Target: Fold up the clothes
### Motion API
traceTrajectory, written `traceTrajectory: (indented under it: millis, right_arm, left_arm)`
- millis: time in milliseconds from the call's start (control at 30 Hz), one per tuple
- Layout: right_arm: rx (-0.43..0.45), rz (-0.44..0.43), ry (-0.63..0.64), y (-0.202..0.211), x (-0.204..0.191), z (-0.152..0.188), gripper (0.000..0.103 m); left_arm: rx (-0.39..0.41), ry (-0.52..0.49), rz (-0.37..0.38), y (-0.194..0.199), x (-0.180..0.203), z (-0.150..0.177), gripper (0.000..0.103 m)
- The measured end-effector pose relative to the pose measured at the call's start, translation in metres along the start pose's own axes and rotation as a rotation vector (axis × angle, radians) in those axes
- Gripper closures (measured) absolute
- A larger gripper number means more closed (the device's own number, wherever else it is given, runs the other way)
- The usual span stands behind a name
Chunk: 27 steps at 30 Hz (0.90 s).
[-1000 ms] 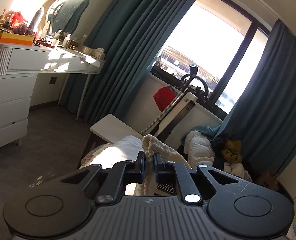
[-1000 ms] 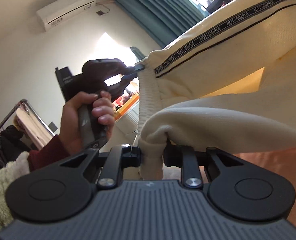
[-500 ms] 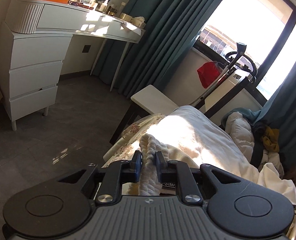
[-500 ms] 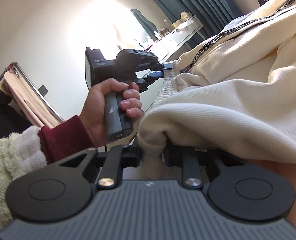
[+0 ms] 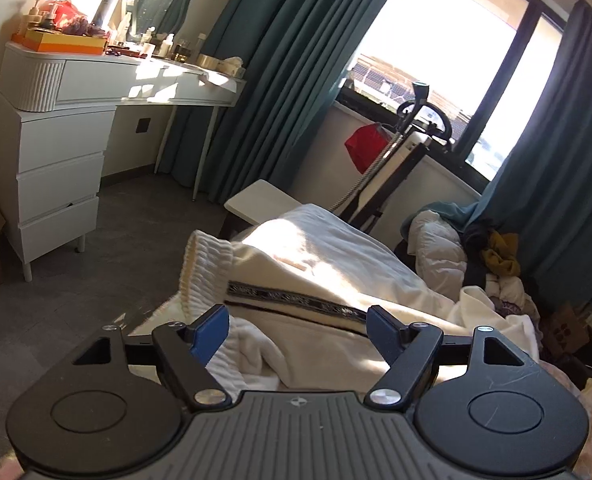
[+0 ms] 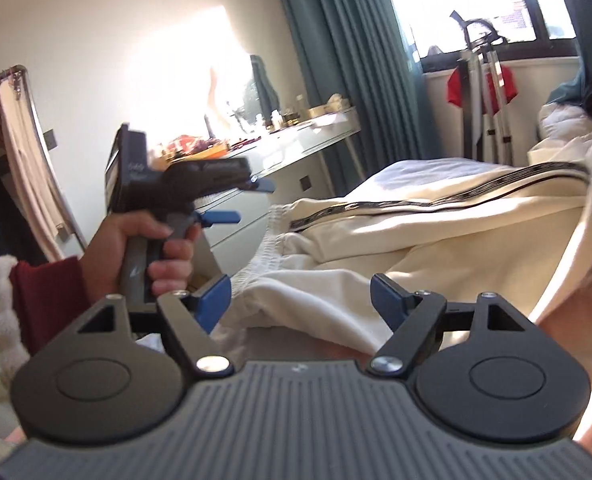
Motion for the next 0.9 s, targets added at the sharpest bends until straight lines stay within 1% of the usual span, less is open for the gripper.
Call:
traceTrajectory:
  millis: [100, 167, 233, 300, 400, 433, 533, 633, 700, 767, 833, 900]
  right_arm:
    - [0.051, 0.183, -0.001, 0.036, 0.033, -0.001, 0.024]
    - [0.073, 0.272, -0.004, 0.052, 0.055, 0.005, 0.024]
    - [0.082, 0.335, -0.008, 0.061, 0.076, 0.012, 0.024]
    - [0.08, 0.371, -0.033, 0.065, 0.096, 0.019, 0.024]
    - [0.08, 0.424, -0.093, 0.067, 0.126, 0.025, 0.025]
    - [0.083, 0.442, -0.11, 0.068, 0.135, 0.025, 0.024]
    - [0.119, 0.492, -0.148, 0.075, 0.163, 0.027, 0.025]
    - [0.163, 0.578, -0.225, 0.079, 0.19, 0.035, 0.023]
    - [0.156, 0.583, -0.278, 0.077, 0.206, 0.039, 0.023]
    - [0.158, 0.574, -0.328, 0.075, 0.219, 0.042, 0.023]
    - [0.169, 0.575, -0.363, 0.073, 0.23, 0.046, 0.023]
    - [0.189, 0.583, -0.372, 0.067, 0.236, 0.049, 0.023]
  left_arm:
    - [-0.055, -0.013, 0.098, -0.008, 0.044, 0.04, 0.026]
    - [-0.096, -0.036, 0.152, -0.018, 0.076, 0.063, 0.026]
    - [-0.133, -0.108, 0.181, -0.032, 0.111, 0.076, 0.027]
    - [-0.166, -0.187, 0.2, -0.047, 0.147, 0.088, 0.027]
    - [-0.193, -0.23, 0.221, -0.077, 0.195, 0.098, 0.029]
    - [-0.198, -0.243, 0.226, -0.088, 0.211, 0.1, 0.029]
    - [-0.18, -0.289, 0.2, -0.129, 0.259, 0.104, 0.028]
    - [-0.153, -0.314, 0.189, -0.178, 0.304, 0.102, 0.028]
    - [-0.138, -0.334, 0.181, -0.212, 0.33, 0.101, 0.028]
    - [-0.14, -0.366, 0.192, -0.25, 0.357, 0.103, 0.028]
    - [-0.148, -0.417, 0.157, -0.279, 0.375, 0.11, 0.028]
    - [-0.155, -0.469, 0.118, -0.308, 0.392, 0.117, 0.028]
Point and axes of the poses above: each gripper's, at about its wrist camera, not at the fingertips, and y roughly against the way its jaws point, x to its right, z to its underside, the point moved 2 cm from there along -y, roughly the way its jaws point, and after that the axes turned 7 degrees about z, right-handed, at the moved point
